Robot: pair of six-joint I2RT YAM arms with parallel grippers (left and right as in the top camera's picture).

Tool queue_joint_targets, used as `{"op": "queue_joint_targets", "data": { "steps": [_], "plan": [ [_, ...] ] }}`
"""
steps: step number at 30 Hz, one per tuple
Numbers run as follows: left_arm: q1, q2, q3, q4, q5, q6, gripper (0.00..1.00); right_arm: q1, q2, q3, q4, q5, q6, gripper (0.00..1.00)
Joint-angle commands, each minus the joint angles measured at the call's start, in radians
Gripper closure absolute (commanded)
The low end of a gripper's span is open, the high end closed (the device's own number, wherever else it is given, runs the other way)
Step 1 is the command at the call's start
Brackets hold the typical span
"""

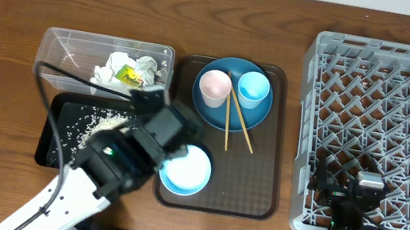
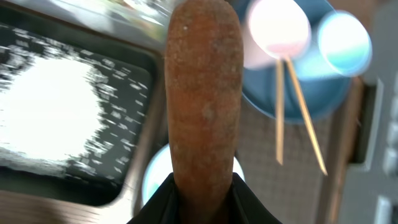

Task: Sort waste into correct bins and load items into the dishwasher rack
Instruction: 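Carry the carrot left and lower it onto the black tray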

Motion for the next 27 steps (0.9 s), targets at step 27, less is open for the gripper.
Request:
{"op": "queue_joint_targets", "data": {
  "steps": [27],
  "plan": [
    [0.598,0.083,-0.03,-0.027,-0.057,0.204,0.78,-0.013,-0.001,-0.001,-0.005,0.0,-0.008,0.01]
  ]
}}
